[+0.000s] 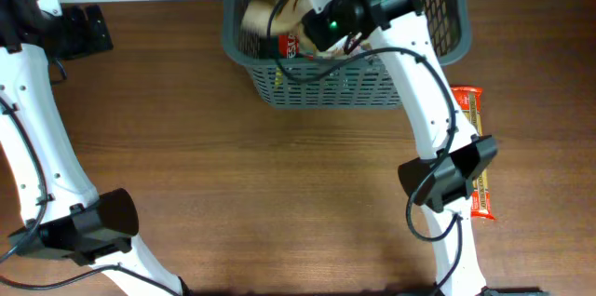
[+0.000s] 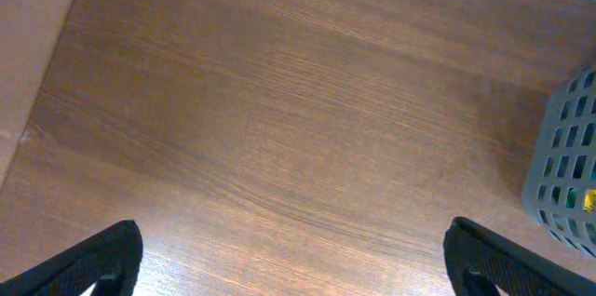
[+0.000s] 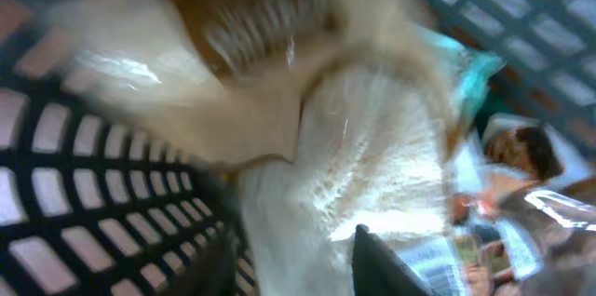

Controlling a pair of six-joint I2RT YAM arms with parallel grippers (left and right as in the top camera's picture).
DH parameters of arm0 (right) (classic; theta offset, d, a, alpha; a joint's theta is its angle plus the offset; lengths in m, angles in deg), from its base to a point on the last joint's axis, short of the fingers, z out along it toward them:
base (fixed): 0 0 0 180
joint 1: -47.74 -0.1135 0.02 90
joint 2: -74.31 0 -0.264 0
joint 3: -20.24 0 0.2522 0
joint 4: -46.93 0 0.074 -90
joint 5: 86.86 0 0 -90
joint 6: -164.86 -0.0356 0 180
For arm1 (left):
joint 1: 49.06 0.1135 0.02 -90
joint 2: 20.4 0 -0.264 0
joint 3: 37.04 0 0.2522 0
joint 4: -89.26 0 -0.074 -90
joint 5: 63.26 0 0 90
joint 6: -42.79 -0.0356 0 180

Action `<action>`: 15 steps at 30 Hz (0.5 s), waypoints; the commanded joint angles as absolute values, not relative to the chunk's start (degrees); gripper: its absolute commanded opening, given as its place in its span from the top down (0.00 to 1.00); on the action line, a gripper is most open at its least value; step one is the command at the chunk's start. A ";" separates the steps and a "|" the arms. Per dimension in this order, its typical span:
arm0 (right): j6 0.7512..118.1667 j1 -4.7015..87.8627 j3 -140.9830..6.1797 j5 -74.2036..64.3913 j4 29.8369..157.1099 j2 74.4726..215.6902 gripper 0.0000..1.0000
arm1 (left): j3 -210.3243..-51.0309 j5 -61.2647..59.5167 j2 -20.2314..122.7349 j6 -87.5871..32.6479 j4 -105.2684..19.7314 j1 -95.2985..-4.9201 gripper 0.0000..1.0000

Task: Pack container
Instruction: 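Lift the rice bag with the right gripper and drop it into the basket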

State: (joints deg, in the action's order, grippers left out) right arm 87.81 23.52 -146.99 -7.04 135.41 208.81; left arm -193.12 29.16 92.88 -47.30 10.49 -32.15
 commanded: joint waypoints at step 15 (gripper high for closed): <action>86.36 27.60 -154.91 7.06 138.53 193.24 0.43 | -193.06 29.57 93.12 -46.56 10.53 -31.96 0.01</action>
State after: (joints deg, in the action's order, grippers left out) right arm 87.02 25.18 -152.46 0.70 137.50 201.29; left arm -193.12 29.16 92.88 -47.30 10.49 -32.15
